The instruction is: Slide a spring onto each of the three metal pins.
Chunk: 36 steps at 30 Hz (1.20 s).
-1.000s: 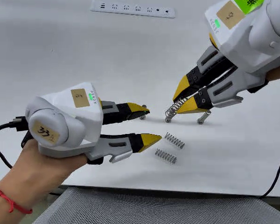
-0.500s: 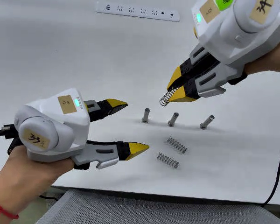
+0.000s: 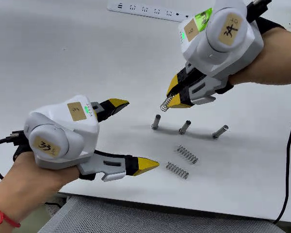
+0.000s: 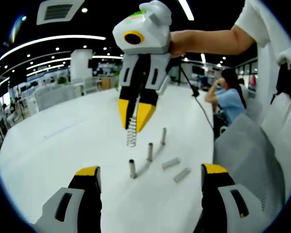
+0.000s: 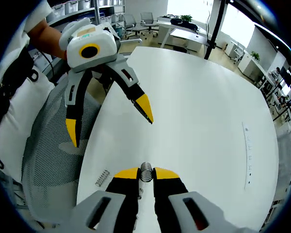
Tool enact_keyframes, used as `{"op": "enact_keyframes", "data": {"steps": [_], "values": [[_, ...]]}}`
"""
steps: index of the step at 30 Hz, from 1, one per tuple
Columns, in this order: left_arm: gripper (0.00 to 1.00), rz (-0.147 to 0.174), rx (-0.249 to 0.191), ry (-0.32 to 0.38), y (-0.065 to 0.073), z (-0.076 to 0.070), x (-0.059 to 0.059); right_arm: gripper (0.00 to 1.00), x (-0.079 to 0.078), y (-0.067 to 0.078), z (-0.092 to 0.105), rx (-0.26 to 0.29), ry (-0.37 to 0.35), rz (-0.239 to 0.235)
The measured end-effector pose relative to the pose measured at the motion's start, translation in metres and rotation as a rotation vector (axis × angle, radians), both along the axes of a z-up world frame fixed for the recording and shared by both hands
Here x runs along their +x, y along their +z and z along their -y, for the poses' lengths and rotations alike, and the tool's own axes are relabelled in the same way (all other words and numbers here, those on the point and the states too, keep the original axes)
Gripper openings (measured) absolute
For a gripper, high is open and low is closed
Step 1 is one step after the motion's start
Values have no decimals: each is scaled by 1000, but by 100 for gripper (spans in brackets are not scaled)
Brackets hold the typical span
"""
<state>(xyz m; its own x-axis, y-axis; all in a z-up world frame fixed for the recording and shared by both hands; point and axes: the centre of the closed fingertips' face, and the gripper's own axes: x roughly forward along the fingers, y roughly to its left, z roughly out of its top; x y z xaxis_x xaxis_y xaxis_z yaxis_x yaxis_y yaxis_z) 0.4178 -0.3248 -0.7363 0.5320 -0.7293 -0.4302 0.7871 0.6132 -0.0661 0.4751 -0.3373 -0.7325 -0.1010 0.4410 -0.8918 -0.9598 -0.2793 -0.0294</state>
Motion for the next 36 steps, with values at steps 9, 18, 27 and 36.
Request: {"op": "enact_keyframes", "data": {"steps": [9,18,27,36], "values": [[92,4,-6,23,-4,-6,3,12,1,-18,-5,-38,18,-8],[93,-3,-17,27,-5,-5,2,12,0,-28,-3,-61,19,-19],[94,-5,-26,28,-5,-6,3,12,-2,-32,-3,-70,19,-25],[93,-12,-37,24,-6,-4,2,12,-2,-38,-4,-79,22,-28]]}}
